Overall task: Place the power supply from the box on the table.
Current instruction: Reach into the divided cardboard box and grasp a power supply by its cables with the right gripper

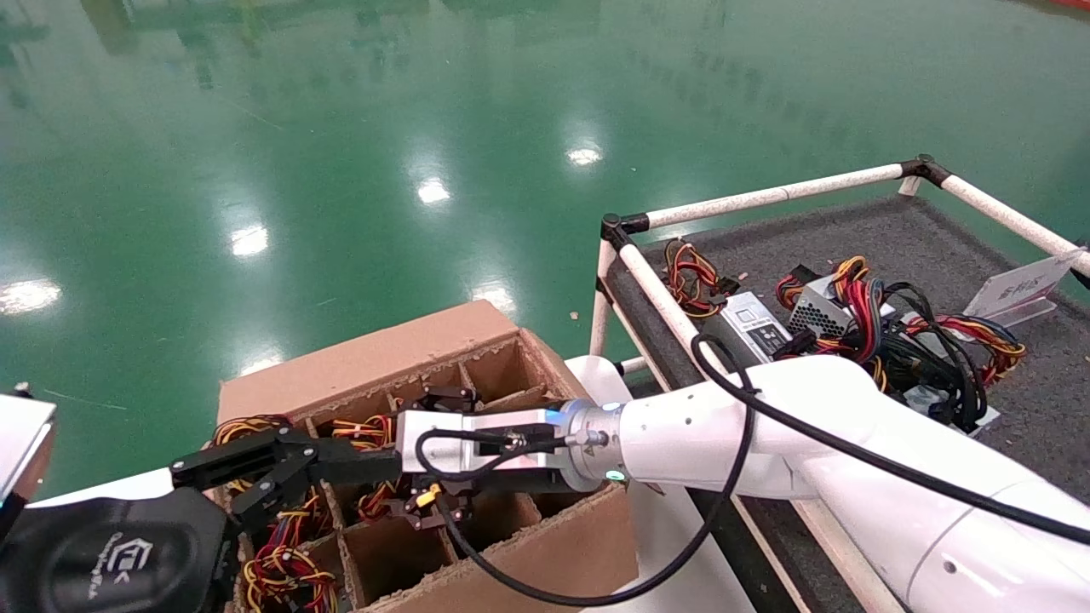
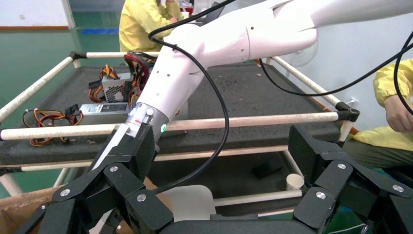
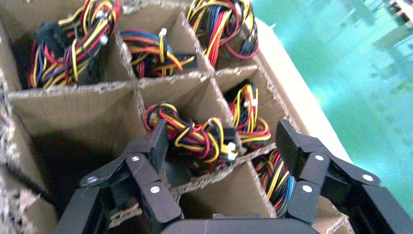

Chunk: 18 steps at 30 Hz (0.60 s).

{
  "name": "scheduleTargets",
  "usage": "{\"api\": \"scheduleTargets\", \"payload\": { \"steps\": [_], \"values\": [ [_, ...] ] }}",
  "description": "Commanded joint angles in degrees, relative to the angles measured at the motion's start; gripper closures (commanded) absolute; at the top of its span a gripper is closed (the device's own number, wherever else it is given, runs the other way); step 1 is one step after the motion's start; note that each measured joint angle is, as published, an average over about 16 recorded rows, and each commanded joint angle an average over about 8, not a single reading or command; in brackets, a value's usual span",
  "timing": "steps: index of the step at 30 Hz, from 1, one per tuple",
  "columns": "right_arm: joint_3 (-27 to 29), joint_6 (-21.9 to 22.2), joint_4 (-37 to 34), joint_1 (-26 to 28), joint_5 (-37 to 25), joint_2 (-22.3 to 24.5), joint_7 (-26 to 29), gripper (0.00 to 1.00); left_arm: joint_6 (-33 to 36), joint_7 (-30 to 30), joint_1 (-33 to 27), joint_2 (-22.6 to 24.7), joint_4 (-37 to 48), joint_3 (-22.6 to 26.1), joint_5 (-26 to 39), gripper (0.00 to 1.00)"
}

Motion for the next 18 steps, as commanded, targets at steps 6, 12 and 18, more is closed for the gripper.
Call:
{"api": "scheduleTargets", "payload": {
  "steps": [6, 12, 18],
  "values": [
    [-3.1, 0.2, -0.6, 0.8, 2.8, 0.0, -0.7, 1.0, 0.0, 0.0, 0.0, 0.0, 0.0, 0.0, 0.0, 0.0],
    [-5.6, 0.8, 0.0, 1.0, 4.6, 0.0, -1.6, 1.0, 0.0, 0.0, 0.0, 0.0, 0.0, 0.0, 0.0, 0.0],
    [-7.8, 1.5, 0.7, 1.3, 6.2, 0.0, -2.2, 1.0, 0.0, 0.0, 0.0, 0.0, 0.0, 0.0, 0.0, 0.0]
  ]
}}
